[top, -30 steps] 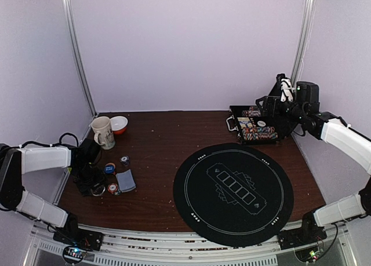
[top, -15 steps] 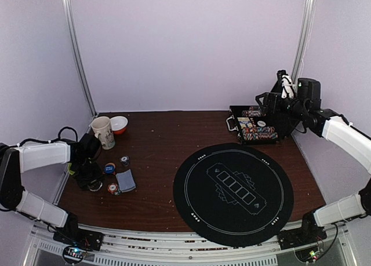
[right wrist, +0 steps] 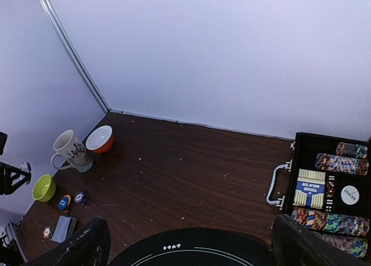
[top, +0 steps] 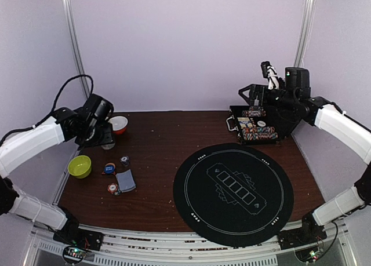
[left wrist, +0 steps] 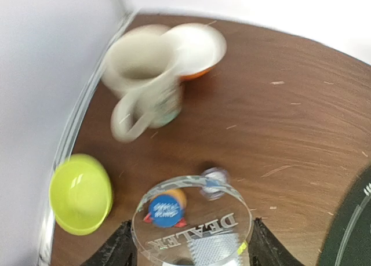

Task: Distribute texas hold em gaming equipment
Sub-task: Pass from the left arm to the right, then place the chip case in the dealer area.

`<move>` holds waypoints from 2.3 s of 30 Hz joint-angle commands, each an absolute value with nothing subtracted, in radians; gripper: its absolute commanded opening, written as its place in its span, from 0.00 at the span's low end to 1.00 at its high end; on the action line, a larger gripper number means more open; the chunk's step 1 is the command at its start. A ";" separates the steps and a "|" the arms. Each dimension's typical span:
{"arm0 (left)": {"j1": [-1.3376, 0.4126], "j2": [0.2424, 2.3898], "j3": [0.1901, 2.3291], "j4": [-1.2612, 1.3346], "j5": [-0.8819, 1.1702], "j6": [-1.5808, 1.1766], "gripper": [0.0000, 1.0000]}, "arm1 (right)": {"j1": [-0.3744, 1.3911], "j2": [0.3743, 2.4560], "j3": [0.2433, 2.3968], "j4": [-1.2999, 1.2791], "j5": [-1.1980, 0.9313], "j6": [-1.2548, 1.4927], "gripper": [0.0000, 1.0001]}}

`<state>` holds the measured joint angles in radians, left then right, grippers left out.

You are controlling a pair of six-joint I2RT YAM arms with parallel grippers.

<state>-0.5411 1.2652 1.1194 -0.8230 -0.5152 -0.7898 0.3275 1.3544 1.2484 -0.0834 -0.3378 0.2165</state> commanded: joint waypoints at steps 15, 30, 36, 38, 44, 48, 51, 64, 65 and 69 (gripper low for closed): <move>-1.005 1.480 1.286 -0.366 -0.284 0.162 0.21 | 0.634 1.631 1.329 0.050 -0.557 0.543 0.75; -1.014 1.490 1.292 -0.339 -0.289 0.178 0.21 | 0.778 1.748 1.350 0.162 -0.697 0.629 0.56; -1.014 1.486 1.290 -0.335 -0.300 0.180 0.21 | 0.784 1.761 1.381 0.116 -0.667 0.602 0.22; -1.014 1.486 1.289 -0.339 -0.300 0.171 0.21 | 0.781 1.752 1.387 0.087 -0.639 0.582 0.01; -1.010 1.480 1.268 -0.319 -0.347 0.094 0.89 | 0.695 1.689 1.364 -0.049 -0.611 0.545 0.00; -0.952 1.478 1.254 -0.308 -0.296 -0.043 0.98 | 0.541 1.613 1.255 -0.223 -0.600 0.511 0.00; -0.859 1.465 1.229 -0.306 -0.218 -0.159 0.98 | 0.401 1.531 1.118 -0.330 -0.591 0.495 0.00; -0.708 1.436 1.147 -0.291 -0.268 -0.220 0.98 | 0.020 1.468 0.740 -0.200 -0.662 0.522 0.00; -0.708 1.435 1.143 -0.295 -0.272 -0.218 0.98 | 0.014 1.485 0.744 -0.208 -0.662 0.511 0.00; -0.708 1.419 1.117 -0.293 -0.289 -0.210 0.98 | -0.010 1.525 0.729 -0.180 -0.685 0.500 0.00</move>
<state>-0.7124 1.4517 1.1469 -0.3187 -0.2630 -0.2050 0.0154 1.4994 0.7399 -0.2382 -0.6334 0.5182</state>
